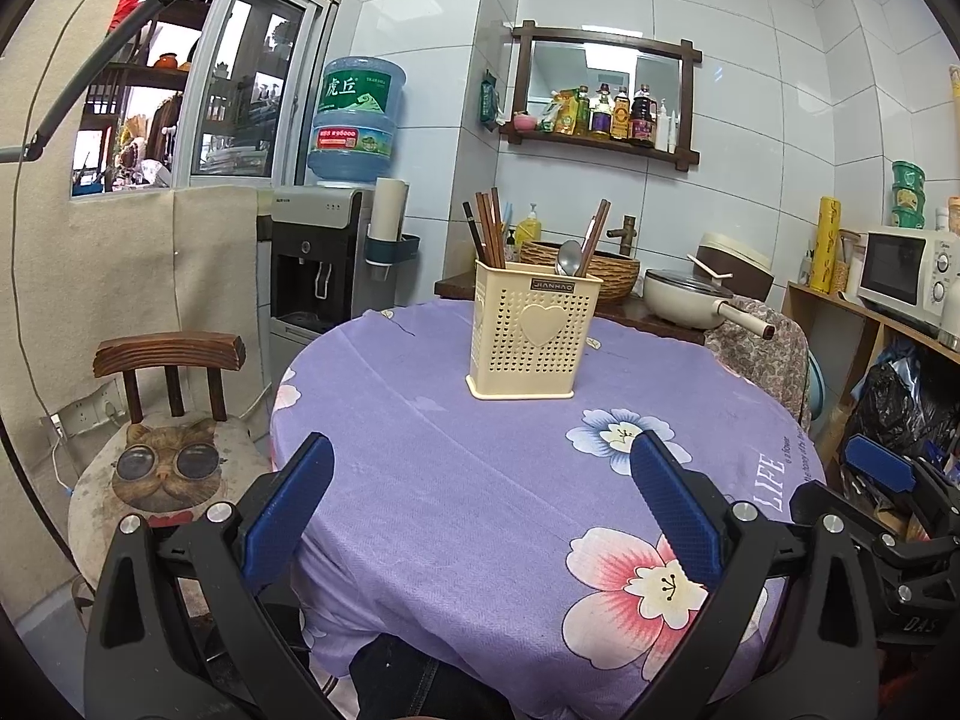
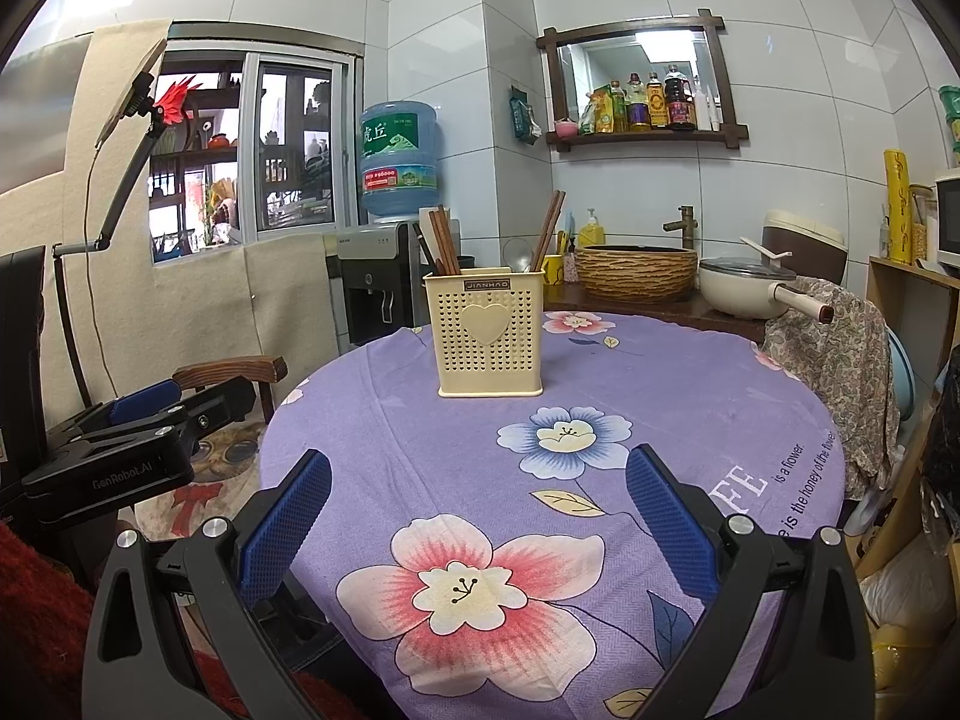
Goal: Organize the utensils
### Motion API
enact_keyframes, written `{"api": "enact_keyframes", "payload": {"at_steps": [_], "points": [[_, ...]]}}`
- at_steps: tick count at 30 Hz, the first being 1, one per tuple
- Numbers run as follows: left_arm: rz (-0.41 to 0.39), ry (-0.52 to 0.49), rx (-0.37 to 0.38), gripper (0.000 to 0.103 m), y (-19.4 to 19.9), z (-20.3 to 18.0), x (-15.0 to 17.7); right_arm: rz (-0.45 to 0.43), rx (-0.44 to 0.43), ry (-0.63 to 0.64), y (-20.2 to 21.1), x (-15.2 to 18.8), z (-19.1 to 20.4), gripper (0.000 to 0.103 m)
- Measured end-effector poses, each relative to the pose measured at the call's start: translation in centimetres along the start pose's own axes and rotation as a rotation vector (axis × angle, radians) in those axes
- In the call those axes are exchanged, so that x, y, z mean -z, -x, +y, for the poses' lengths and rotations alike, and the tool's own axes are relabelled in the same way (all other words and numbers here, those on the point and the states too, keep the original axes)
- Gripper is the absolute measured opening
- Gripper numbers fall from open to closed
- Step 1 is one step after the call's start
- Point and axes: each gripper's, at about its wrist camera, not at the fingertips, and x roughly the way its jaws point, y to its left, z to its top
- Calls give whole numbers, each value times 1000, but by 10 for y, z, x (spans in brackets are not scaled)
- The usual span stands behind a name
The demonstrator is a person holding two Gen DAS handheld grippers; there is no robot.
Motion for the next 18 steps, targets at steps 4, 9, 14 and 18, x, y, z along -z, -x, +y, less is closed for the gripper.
{"api": "enact_keyframes", "payload": {"at_steps": [4,9,14,18], "points": [[9,4,3,97,0,-1,1,0,0,1,0,1,0,97],[15,3,5,97,1,-4,0,1,-1,1,0,1,0,97],[18,5,3,97,1,-5,-1,2,-2,0,0,1,1,97],[19,9,-2,97,0,-6,-2,4,-5,2,-1,4,1,97]]}}
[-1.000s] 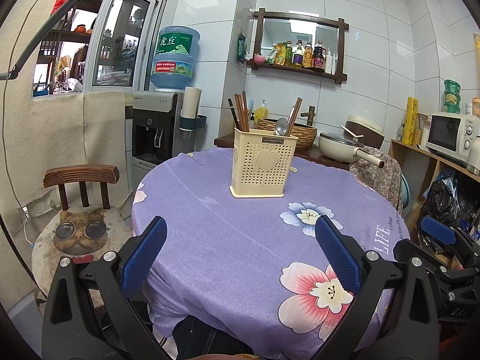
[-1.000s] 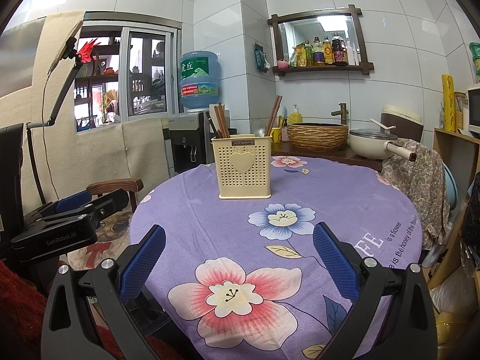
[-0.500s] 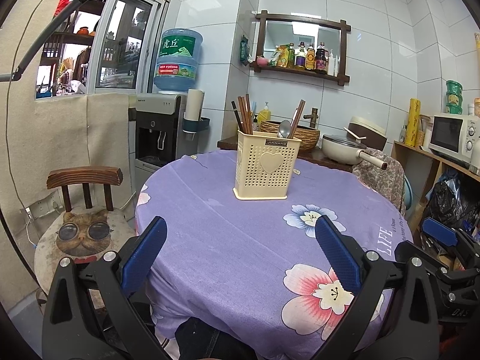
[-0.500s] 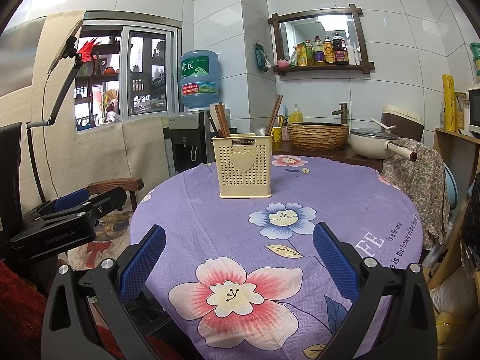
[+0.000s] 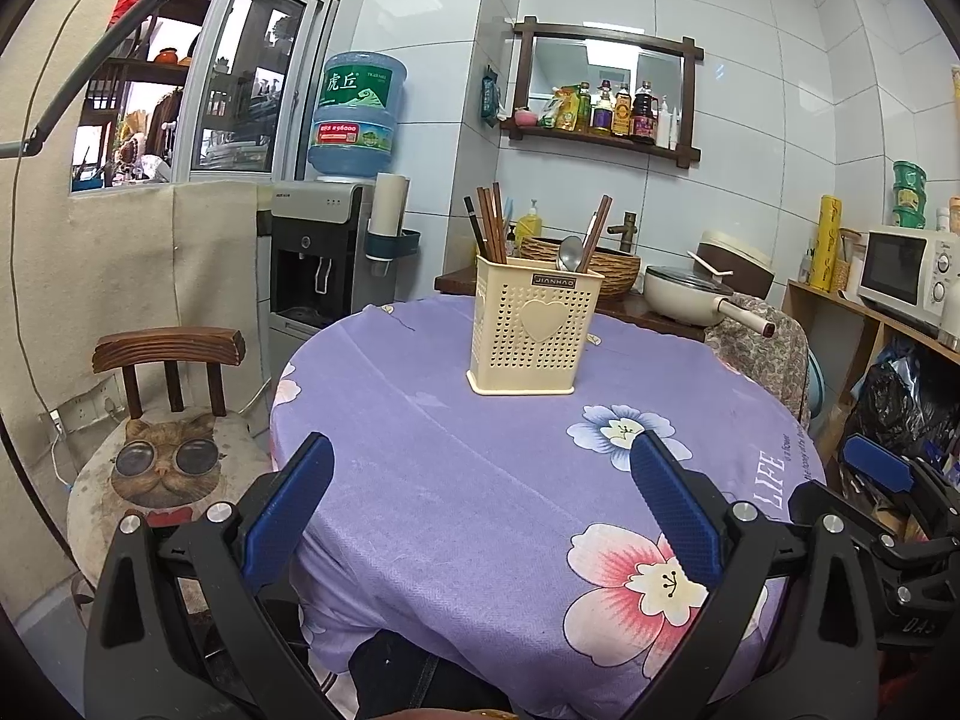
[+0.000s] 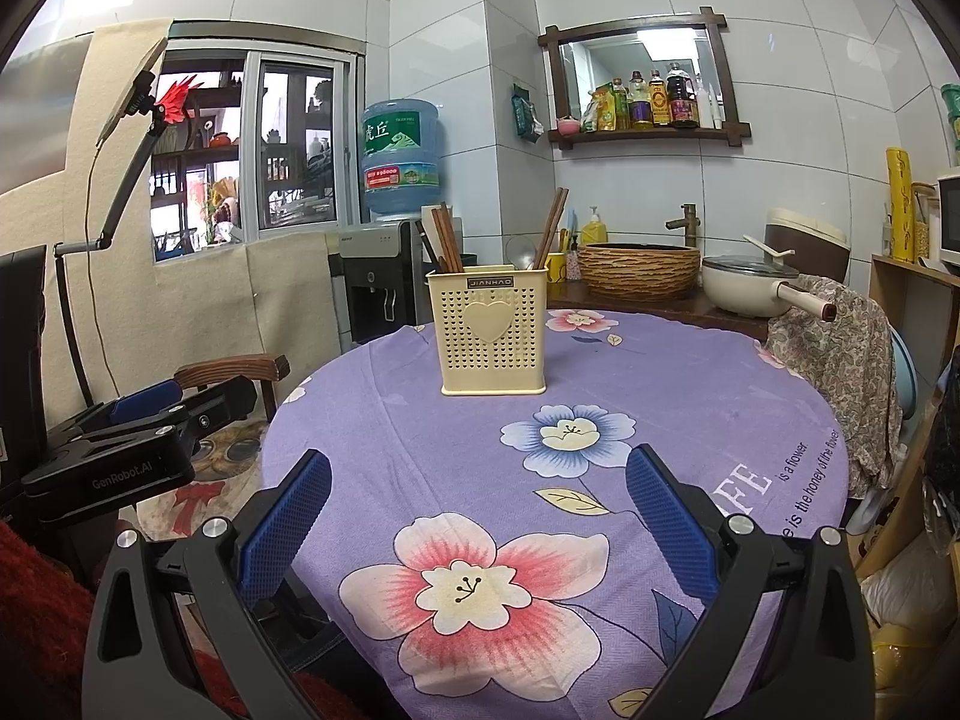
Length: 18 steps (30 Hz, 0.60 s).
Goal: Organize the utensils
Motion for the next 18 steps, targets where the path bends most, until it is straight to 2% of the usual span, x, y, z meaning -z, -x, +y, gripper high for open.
{"api": "enact_keyframes", "payload": {"at_steps": [18], "points": [[4,3,1,97,0,-1,-1,1,0,3,-1,0,1,97]]}}
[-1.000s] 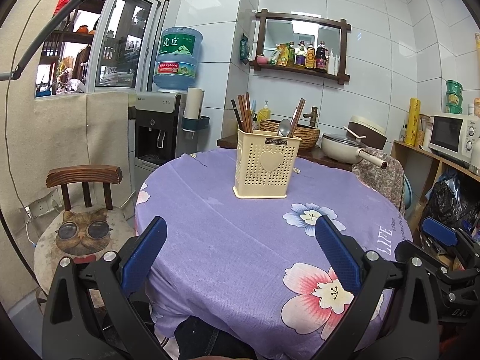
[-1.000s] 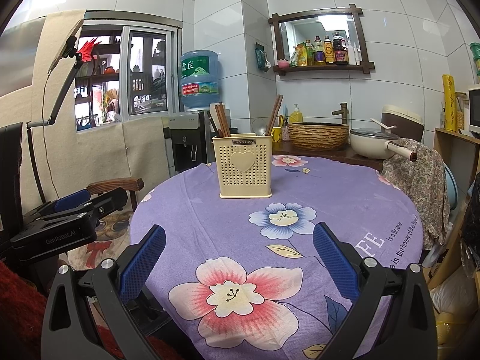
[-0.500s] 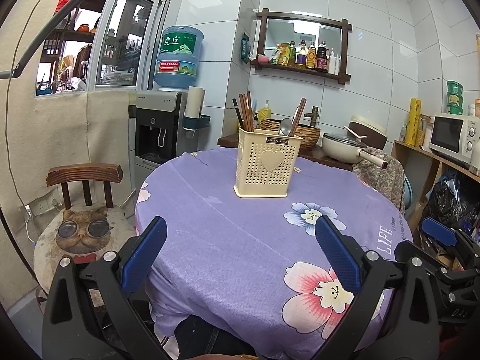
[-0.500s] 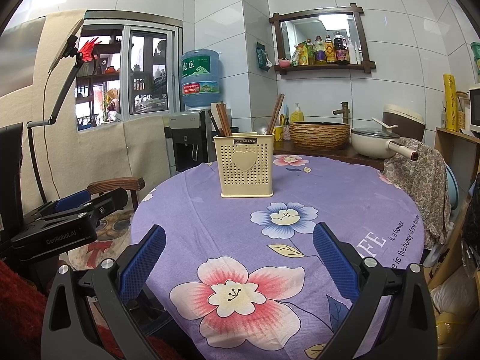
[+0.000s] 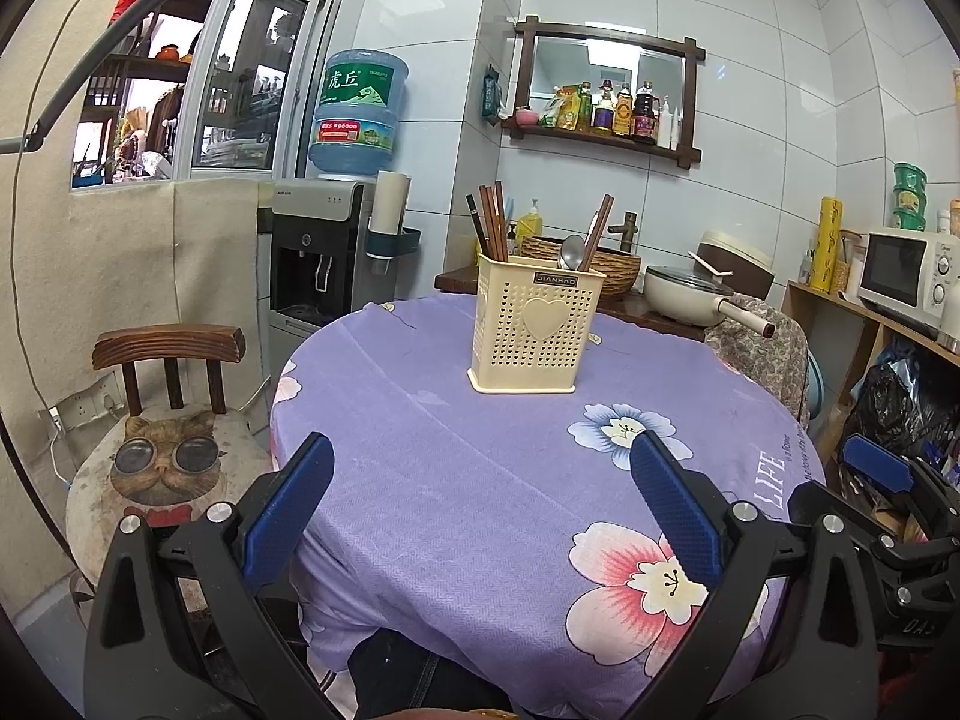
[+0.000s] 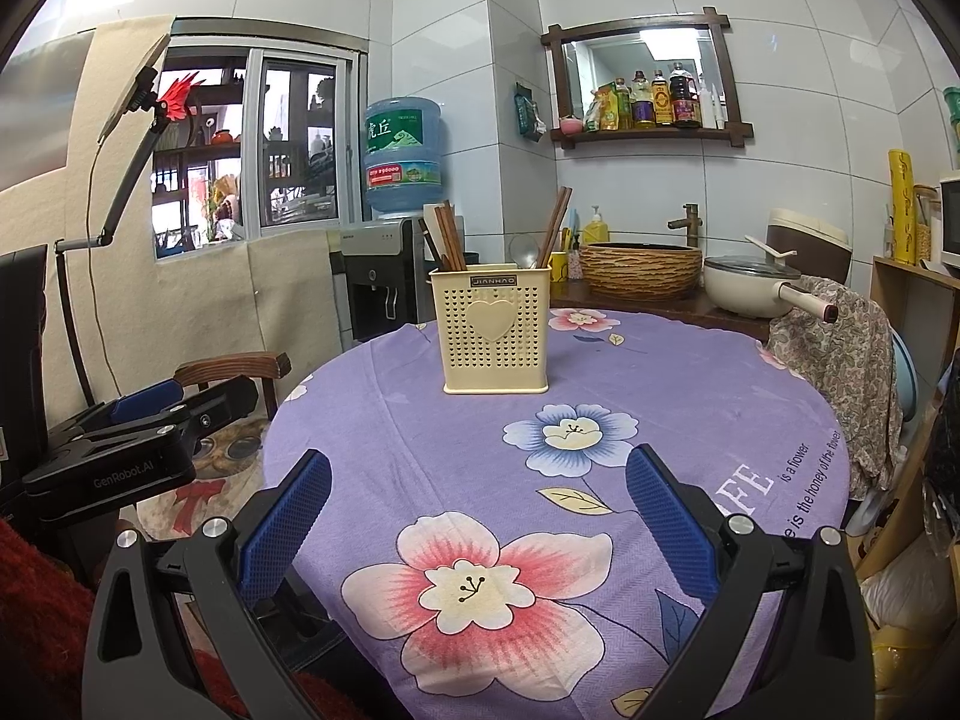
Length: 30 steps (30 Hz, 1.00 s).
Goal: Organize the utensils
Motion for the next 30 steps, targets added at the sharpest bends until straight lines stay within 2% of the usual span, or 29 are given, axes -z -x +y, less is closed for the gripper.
{"api": "enact_keyframes", "payload": {"at_steps": [30], "points": [[2,1,-11,97,-3,-2,1,5,1,-3,0,2,-1,97]]}}
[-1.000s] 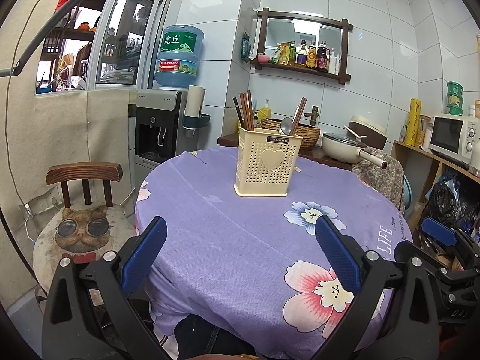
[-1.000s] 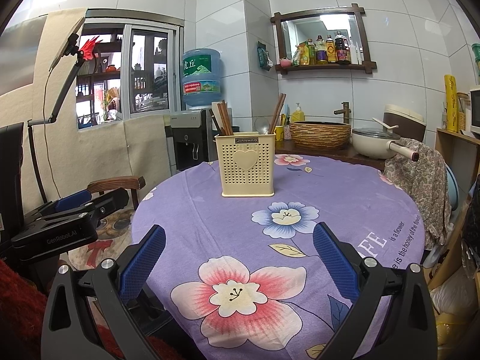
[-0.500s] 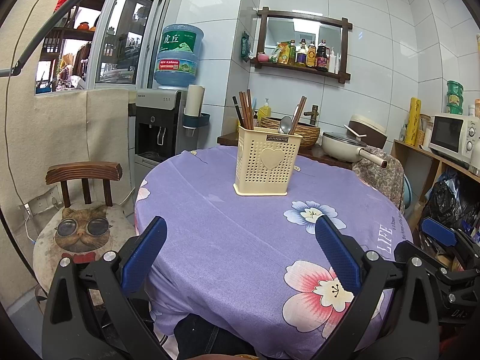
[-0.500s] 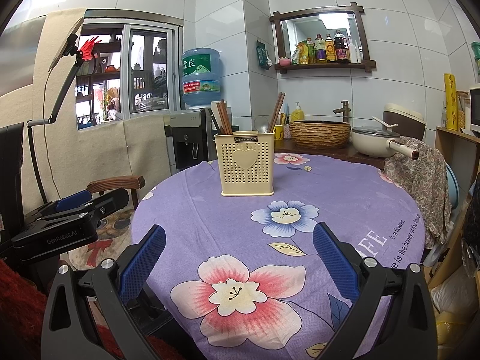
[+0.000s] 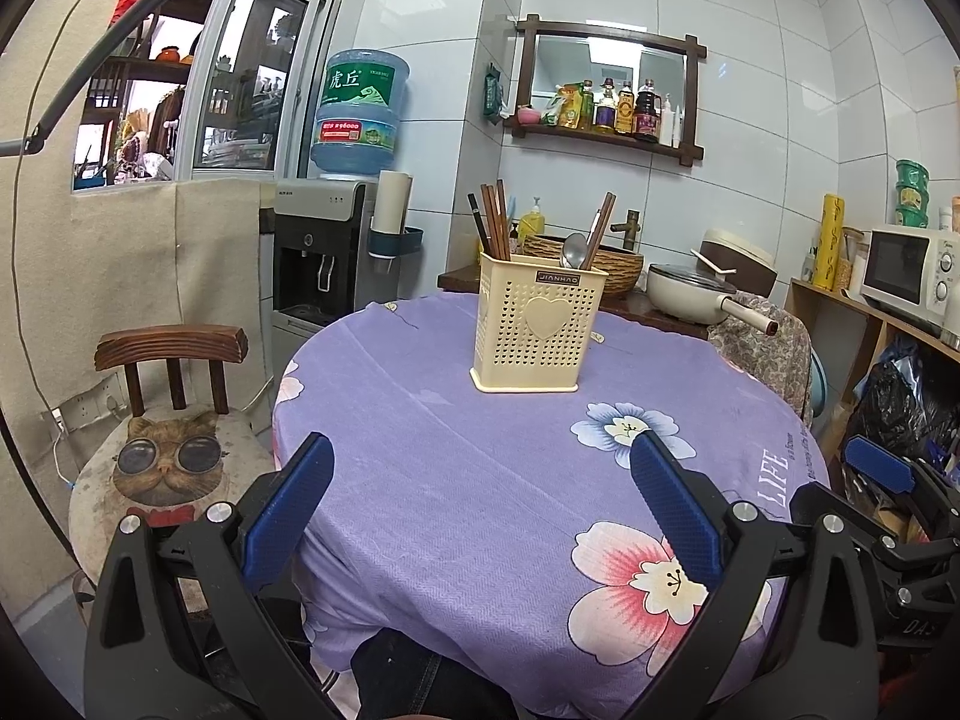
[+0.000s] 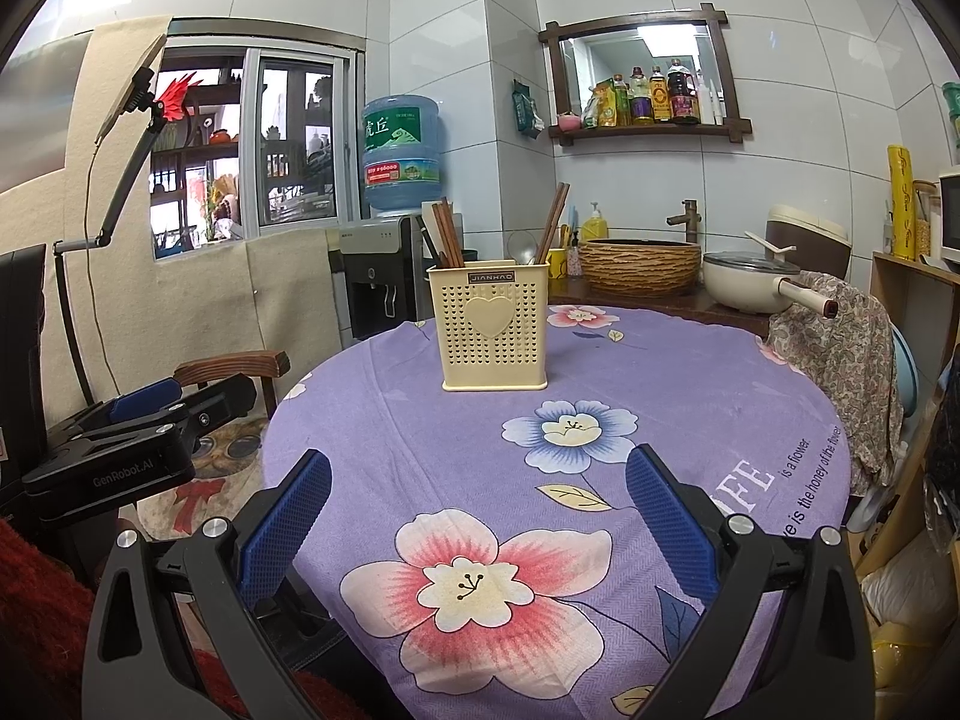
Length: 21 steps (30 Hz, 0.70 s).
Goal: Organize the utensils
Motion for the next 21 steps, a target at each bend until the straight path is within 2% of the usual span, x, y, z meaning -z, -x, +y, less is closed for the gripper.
{"api": "enact_keyframes", "payload": {"at_steps": [21], "points": [[9,3,4,97,-3,1,1,4,-3,-1,-1,0,0,97]]}}
